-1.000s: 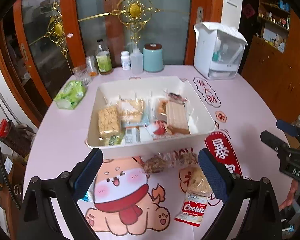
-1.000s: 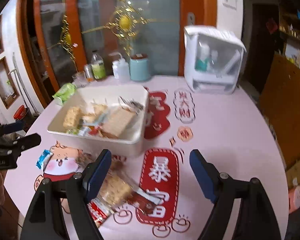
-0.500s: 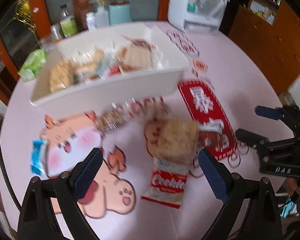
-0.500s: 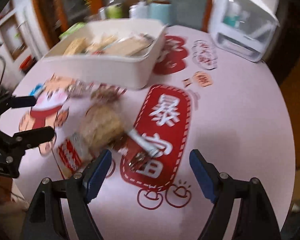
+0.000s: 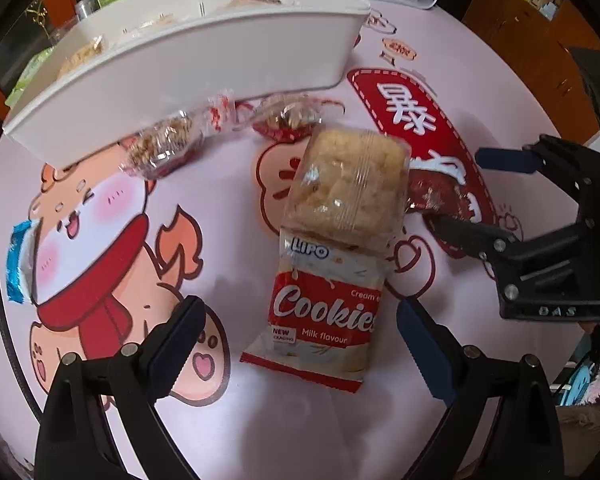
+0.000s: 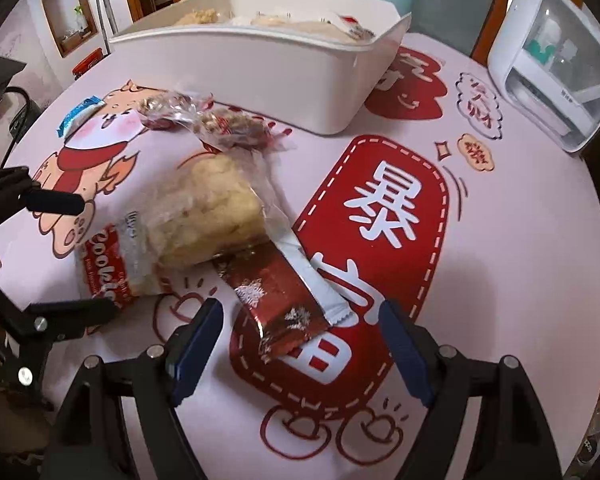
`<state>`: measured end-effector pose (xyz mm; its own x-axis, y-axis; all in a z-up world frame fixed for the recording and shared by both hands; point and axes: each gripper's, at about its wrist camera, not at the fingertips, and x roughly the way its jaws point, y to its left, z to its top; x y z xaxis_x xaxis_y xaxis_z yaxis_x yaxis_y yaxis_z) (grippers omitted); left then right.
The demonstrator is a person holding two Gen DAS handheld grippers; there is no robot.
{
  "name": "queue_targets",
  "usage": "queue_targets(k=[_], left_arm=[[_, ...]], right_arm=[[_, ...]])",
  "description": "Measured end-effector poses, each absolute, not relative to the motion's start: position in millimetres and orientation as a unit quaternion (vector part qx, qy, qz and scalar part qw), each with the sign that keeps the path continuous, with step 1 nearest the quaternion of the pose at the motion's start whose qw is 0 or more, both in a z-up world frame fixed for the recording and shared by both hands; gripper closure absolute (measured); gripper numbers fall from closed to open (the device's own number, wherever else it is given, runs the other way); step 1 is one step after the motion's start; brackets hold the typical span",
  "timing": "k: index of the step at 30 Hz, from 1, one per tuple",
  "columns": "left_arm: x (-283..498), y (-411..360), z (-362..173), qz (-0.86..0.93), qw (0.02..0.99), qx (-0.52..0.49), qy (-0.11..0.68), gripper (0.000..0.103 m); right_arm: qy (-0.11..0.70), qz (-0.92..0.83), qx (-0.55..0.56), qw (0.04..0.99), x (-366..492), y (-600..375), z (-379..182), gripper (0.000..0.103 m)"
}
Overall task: Organize snacks
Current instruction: 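Grasp Lipo Cookies pack with left tool while right tool grasps red-brown wrapped pastry, then carry both snacks over the white tray and open both tools to release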
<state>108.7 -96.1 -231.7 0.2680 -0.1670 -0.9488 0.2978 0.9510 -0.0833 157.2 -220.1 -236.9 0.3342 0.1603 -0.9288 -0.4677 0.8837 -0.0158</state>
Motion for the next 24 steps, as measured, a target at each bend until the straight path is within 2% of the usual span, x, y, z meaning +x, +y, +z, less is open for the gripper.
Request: queue_targets(k=[2, 7, 10, 12, 14, 15, 17, 24], left_arm=[[110, -96, -236, -0.145, 0.789, 0.050, 0.595, 0.007], [112, -97, -243, -0.138, 0.785, 0.048, 0.602, 0.008], [113, -99, -246, -0.143, 0.782, 0.051, 0.605, 0.017], [111, -104, -245, -0.149, 0.785, 0.062, 0.598, 0.027], [108, -109, -242, -0.154, 0.788, 0.073, 0.592, 0.049], [108, -112, -242, -0.155, 0.788, 0.076, 0.591, 0.053], [110, -115, -242, -0.157, 0.787, 0.073, 0.593, 0.057], [103, -114, -238, -0.166, 0.783, 0.055, 0.597, 0.059]], right_arm=[[0.548, 0.198, -0.141, 0.800, 159, -219, -241, 0.031], [0.547, 0.207, -0.135, 0.800, 157, -217, -240, 0.044], [0.549, 0.203, -0.135, 0.800, 153, -216, -239, 0.048], [0.550, 0.199, -0.132, 0.800, 152, -217, -239, 0.049], [0.550, 0.195, -0.129, 0.802, 147, -217, -239, 0.050], [0.550, 0.193, -0.127, 0.802, 145, -217, -239, 0.051], [0.551, 0.193, -0.124, 0.802, 140, -217, -238, 0.051], [0.557, 0.198, -0.109, 0.799, 117, -219, -232, 0.052]])
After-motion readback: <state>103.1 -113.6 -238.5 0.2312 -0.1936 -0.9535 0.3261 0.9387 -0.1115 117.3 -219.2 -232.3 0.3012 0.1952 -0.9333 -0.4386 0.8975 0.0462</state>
